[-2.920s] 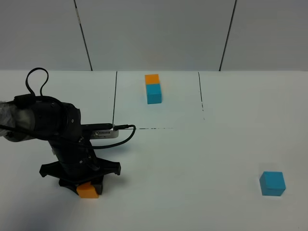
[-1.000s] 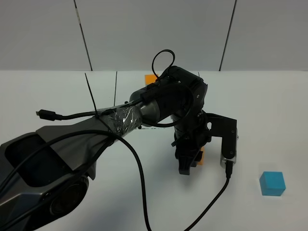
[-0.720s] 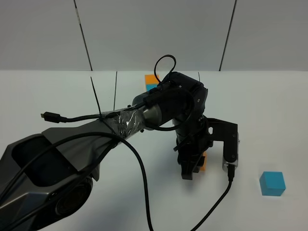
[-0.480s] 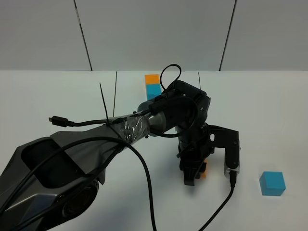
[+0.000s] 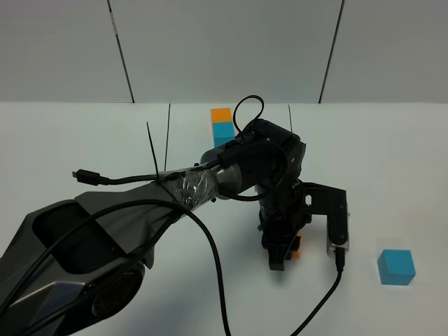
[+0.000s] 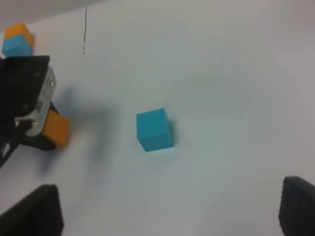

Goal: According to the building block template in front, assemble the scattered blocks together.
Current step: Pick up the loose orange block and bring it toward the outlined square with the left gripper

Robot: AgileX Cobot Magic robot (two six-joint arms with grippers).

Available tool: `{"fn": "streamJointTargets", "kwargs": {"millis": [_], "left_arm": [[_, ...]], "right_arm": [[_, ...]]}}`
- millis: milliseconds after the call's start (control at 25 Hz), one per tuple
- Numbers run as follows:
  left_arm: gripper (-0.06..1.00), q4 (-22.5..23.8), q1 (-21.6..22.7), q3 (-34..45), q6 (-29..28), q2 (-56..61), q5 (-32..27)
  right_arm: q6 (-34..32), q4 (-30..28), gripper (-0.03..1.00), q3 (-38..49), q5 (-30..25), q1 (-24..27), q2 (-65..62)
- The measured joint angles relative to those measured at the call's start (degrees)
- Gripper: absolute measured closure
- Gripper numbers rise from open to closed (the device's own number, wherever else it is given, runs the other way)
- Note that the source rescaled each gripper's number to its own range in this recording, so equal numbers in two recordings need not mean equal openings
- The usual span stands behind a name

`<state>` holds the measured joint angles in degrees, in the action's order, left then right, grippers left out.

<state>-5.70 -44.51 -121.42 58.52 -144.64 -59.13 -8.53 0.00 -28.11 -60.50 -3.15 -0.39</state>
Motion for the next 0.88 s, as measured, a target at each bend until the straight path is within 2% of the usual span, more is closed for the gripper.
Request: {"fn": "streamJointTargets", "kwargs": {"millis": [680,720,800,880], "left_arm": [[0.93,0.9,0.0,0.0,-1.09,-0.17,-1.07],[0.87,1.03,0.0,0.0,-1.09,-0.22,-1.14],[0.66,1.35,0.0,0.0,-1.14,-0.28,-1.21],[0.37,1.42,0.05,0.0,-1.46,-0.32,-1.27]], "right_arm": [[0.0,0.0,0.21,0.0,0.0,0.0,0.0],[0.0,0.0,0.21,0.0,0.0,0.0,0.0],[0.0,0.0,0.21,0.0,0.0,0.0,0.0],[0.0,0.0,0.21,0.0,0.0,0.0,0.0]]}}
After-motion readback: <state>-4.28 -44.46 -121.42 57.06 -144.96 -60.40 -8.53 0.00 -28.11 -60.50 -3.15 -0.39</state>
